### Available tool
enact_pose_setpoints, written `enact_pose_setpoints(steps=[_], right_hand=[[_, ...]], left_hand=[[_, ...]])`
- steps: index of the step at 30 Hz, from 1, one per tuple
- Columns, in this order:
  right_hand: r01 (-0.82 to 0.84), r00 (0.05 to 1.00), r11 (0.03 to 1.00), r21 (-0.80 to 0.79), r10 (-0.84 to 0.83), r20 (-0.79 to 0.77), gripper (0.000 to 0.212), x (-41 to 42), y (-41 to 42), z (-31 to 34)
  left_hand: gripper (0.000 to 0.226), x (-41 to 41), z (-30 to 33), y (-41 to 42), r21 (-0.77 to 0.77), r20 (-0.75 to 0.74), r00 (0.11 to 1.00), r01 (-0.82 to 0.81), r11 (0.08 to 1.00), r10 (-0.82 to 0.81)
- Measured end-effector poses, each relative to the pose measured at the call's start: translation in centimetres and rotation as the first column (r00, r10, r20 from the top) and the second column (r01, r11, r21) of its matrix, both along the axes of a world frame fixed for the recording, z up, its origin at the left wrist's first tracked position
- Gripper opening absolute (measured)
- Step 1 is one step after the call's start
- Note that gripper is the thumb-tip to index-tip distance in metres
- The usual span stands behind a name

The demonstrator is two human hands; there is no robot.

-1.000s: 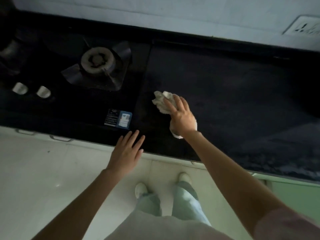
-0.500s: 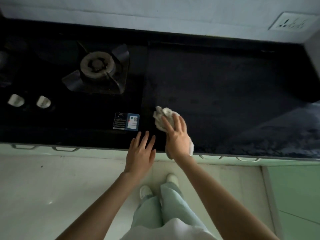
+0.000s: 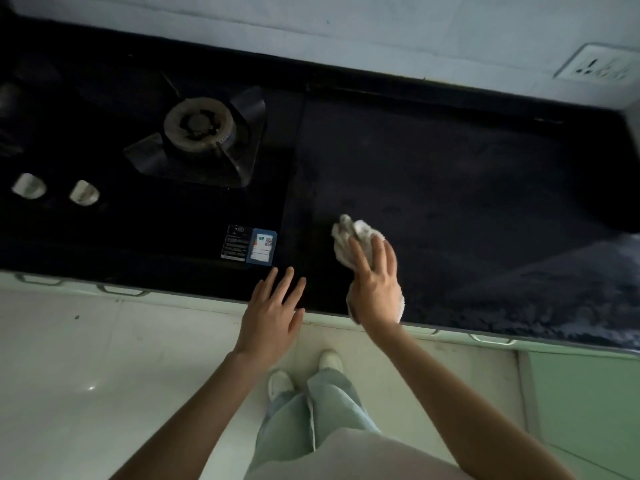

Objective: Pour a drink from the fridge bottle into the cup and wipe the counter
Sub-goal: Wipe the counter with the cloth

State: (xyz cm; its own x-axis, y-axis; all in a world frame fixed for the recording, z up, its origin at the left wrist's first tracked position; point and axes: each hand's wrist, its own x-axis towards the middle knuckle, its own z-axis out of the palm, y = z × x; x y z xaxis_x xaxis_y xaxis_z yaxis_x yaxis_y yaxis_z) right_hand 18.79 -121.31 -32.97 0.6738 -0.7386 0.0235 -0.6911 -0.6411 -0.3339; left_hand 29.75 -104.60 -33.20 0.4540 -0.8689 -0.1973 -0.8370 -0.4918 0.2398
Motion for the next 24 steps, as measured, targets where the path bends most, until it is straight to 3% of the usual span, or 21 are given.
enact_pose_setpoints(steps=[4,8,12,14,16,19,24], right_hand=[[-0.209,0.977,0.978,0.001,0.209,0.042,0.079,4.2,0.8,-0.3],[-0.294,0.956,0.956,0.018,0.294,0.007,0.079,7.2,-3.7,-0.2],[-0.144,0.989,0.989,0.019,0.144,-0.016,0.078,5.1,-7.5,0.0],[-0.004,1.0,0.999,0.053,0.005,-0.024,0.079,3.0,-7.0,0.2],[0.023,1.0,1.0,0.004,-0.023,-0.02,0.082,1.2,-4.8,0.1],[-0.081,0.997,0.995,-0.054,0.081,-0.001,0.086,0.7,0.1,-0.4],[-0.314,0.946,0.948,0.051,0.308,0.098,0.086,6.5,4.4,-0.6]], left_hand=[[0.053,0.1,0.5,-0.2,0.016,-0.004,1.0,-0.002,1.0,0.002],[0.055,0.3,1.1,-0.3,0.021,-0.007,1.0,-0.003,1.0,0.004],[0.054,0.8,1.5,0.5,0.012,0.024,0.999,0.044,0.999,-0.044],[0.053,1.3,1.7,1.3,-0.002,0.027,1.0,0.011,1.0,-0.011],[0.052,2.0,1.9,2.2,-0.022,0.033,0.998,-0.049,0.999,0.049],[0.052,2.9,1.9,3.6,-0.024,0.036,0.99,-0.137,0.99,0.137],[0.052,3.6,0.9,4.9,0.01,0.049,0.991,-0.125,0.992,0.124]])
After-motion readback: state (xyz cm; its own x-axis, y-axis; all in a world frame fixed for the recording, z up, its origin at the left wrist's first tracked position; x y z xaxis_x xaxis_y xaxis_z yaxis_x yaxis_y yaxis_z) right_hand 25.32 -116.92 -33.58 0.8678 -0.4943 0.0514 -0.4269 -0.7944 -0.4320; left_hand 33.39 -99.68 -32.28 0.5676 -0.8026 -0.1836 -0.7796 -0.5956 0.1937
